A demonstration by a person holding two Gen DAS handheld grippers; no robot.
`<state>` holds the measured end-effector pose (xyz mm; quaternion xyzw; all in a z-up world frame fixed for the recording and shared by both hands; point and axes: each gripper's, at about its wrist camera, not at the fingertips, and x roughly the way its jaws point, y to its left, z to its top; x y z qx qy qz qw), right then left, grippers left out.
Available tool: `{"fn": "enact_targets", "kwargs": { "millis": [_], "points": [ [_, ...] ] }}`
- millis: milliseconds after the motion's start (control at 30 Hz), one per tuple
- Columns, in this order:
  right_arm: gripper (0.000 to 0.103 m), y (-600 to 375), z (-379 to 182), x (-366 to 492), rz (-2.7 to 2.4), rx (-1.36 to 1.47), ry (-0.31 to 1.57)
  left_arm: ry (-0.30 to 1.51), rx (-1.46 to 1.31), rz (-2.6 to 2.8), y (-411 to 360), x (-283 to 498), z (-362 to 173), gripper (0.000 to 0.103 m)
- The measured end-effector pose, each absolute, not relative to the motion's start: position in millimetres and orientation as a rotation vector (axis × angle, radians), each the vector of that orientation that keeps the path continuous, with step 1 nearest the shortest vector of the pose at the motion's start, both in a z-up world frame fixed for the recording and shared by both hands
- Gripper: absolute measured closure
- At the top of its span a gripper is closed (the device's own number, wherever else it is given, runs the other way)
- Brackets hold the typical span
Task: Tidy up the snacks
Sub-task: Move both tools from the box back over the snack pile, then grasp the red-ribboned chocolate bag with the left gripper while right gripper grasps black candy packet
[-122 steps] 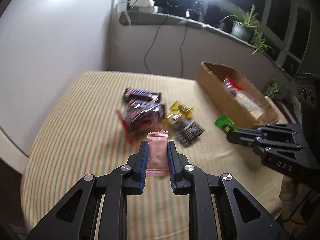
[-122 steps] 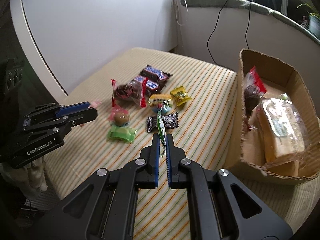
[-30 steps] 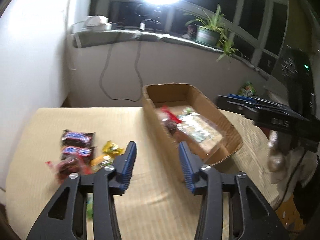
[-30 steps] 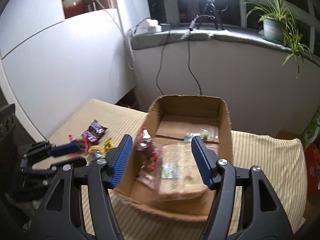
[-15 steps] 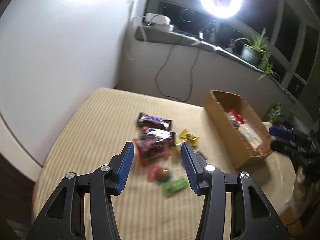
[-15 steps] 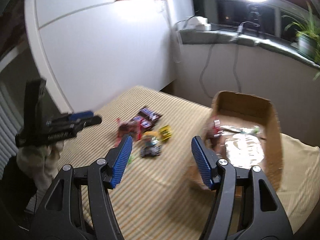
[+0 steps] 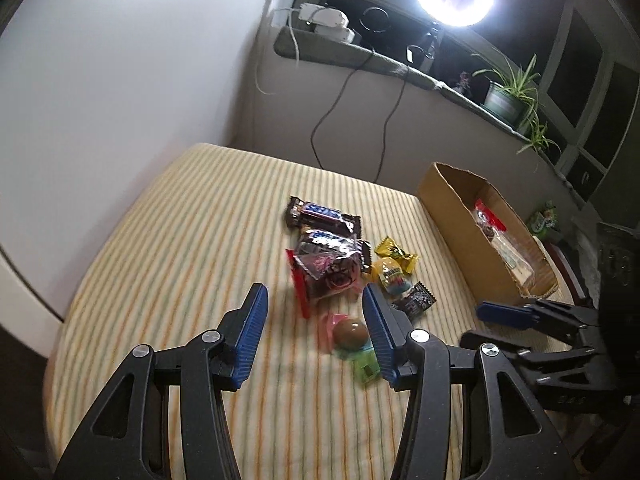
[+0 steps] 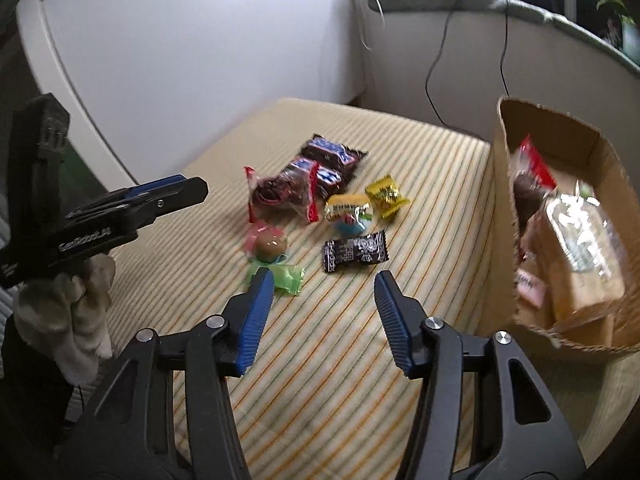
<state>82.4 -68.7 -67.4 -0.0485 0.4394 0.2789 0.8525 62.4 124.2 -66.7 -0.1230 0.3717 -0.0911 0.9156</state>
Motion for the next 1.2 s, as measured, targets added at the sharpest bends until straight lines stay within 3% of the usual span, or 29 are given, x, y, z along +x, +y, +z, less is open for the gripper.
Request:
{"fn": "enact_targets", "kwargs": {
  "millis": [233, 333, 633, 967, 1033, 1200],
  "points": [
    [0.048, -63.0, -86.5, 99.2, 0.49, -0.097, 0.957, 0.794, -0.237, -0.233, 112.8, 83.0, -74.6, 0.055],
    [0.048, -60.6, -90.8, 102.4, 0.481, -0.099, 0.964, 0.808, -0.235, -0.243, 110.5, 90.6, -78.4, 0.047],
    [0.048, -53.6, -102.5, 116.5, 0.456, -0.12, 0.984, 0.852, -0.178, -0.247, 96.4, 109.7, -89.8, 0.041],
    [0.048, -40.5, -112.4, 124.1, 0.451, -0.177, 0.983, 0.884, -0.162, -0.228, 92.6, 122.5, -104.8, 0.041],
    [0.046, -36.8, -113.2, 122.9, 0.453, -0.203, 0.973, 0.888, -0.16, -0.222, 93.3, 122.2, -107.9, 0.047],
    [0.046, -32.7, -113.3, 122.0, 0.456, -0.236, 0.964, 0.878, -0.18, -0.221, 98.1, 121.1, -107.5, 0.05]
  ]
}}
